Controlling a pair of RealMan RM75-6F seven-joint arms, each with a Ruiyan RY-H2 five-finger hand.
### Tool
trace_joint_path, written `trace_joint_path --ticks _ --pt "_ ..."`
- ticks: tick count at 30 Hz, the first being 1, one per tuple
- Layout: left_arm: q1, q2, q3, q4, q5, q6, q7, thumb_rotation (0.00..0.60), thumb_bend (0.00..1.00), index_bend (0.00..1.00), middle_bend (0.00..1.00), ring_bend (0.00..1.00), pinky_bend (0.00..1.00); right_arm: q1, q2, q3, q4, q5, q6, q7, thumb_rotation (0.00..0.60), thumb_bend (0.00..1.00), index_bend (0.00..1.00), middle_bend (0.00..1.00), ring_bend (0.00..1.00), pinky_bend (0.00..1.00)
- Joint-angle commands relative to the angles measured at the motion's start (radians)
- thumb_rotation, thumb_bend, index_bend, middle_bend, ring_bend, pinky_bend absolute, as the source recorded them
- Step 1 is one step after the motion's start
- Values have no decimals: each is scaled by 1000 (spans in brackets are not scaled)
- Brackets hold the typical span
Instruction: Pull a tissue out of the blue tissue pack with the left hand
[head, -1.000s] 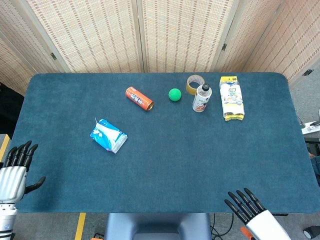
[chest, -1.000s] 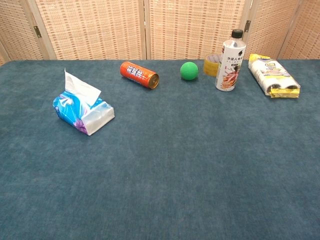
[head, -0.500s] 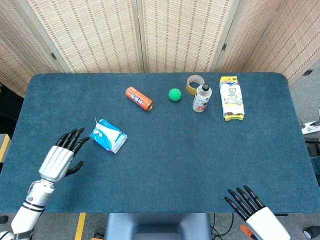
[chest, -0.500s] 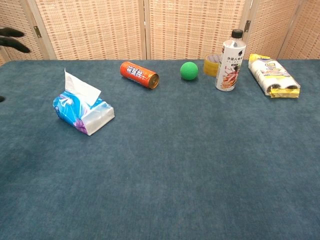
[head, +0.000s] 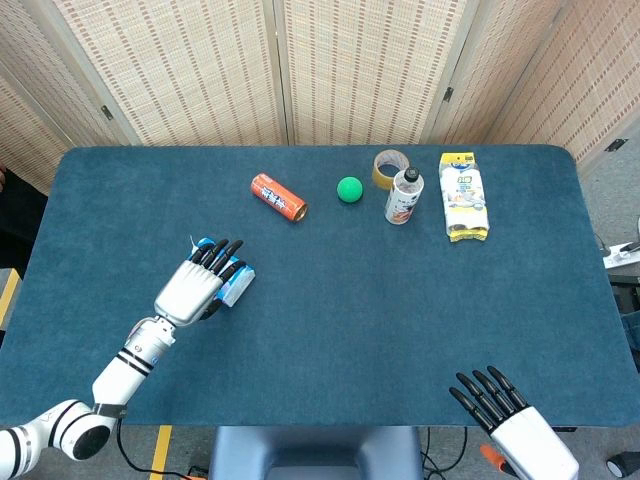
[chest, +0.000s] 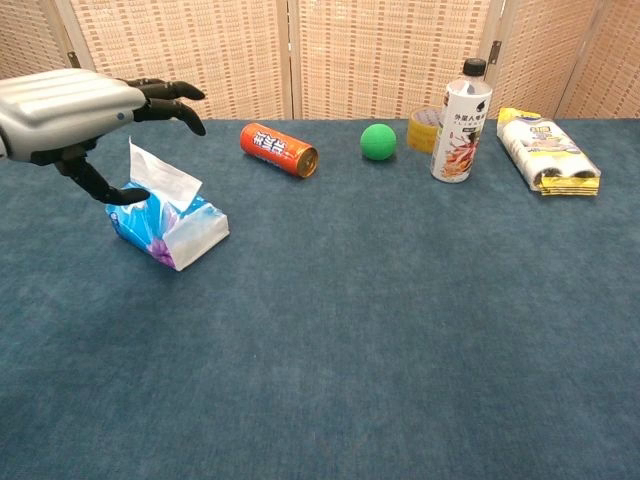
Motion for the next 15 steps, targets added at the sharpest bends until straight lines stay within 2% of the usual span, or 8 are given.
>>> trace_joint_path --ticks 1,10,15 --pt "-52 -25 -11 54 -75 -53 64 600 379 234 0 5 191 3 3 2 -4 8 -2 7 600 112 0 0 0 0" --pt "-127 -53 -32 124 -217 -92 117 600 391 249 0 5 185 13 6 3 -14 26 -26 8 600 113 0 0 0 0" --pt "-165 -54 -18 153 -272 -107 164 600 442 288 0 5 185 15 8 3 -17 32 -27 13 600 112 0 0 0 0"
